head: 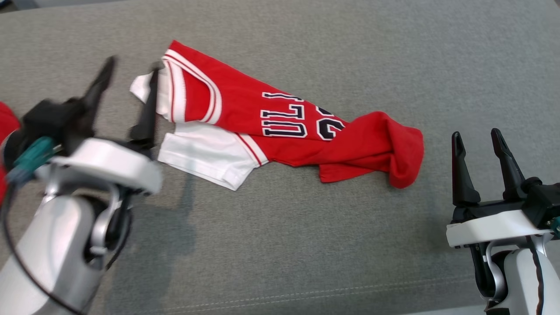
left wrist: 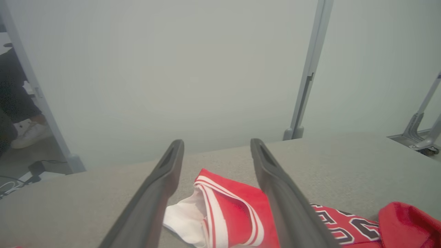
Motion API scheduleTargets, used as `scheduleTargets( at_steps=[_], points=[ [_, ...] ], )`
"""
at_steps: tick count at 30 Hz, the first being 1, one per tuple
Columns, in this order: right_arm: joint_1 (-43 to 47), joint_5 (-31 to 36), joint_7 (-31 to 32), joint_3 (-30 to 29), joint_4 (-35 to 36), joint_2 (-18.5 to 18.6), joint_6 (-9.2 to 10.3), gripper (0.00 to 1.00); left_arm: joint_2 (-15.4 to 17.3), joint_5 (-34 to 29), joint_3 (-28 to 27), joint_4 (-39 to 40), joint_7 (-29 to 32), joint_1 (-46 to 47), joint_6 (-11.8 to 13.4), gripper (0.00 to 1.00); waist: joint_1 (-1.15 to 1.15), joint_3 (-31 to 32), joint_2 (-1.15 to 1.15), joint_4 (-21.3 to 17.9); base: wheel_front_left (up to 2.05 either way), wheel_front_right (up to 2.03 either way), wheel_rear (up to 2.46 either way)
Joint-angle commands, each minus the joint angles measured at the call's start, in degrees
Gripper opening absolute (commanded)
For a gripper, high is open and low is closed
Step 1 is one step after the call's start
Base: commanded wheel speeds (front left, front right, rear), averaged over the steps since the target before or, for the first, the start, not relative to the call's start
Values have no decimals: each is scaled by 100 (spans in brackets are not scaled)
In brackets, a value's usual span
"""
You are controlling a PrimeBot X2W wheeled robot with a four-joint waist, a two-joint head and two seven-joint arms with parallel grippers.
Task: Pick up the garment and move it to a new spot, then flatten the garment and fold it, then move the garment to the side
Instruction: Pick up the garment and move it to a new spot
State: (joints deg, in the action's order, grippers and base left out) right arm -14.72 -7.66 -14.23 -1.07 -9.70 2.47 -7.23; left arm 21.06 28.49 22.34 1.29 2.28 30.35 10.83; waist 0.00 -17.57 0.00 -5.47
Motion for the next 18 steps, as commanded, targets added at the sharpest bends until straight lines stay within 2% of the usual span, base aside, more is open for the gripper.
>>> scheduleTargets(
  at_steps=[1,3,9,18],
  points=[
    [30,67,-76,106,147,52,-25,100,357,133,-599,256,-161,-328,235,100,0,183,0,263,0,0,0],
    [75,85,-76,100,117,67,-25,100,485,254,-913,328,-291,-739,390,100,0,275,0,349,0,0,0],
    [212,89,-76,125,-4,118,-25,100,602,546,-1420,392,-571,-1680,564,100,0,491,0,508,0,0,0],
    [592,43,-76,180,-202,164,-25,100,566,622,-1467,261,-1015,-2565,457,100,0,926,0,663,0,0,0]
  ],
)
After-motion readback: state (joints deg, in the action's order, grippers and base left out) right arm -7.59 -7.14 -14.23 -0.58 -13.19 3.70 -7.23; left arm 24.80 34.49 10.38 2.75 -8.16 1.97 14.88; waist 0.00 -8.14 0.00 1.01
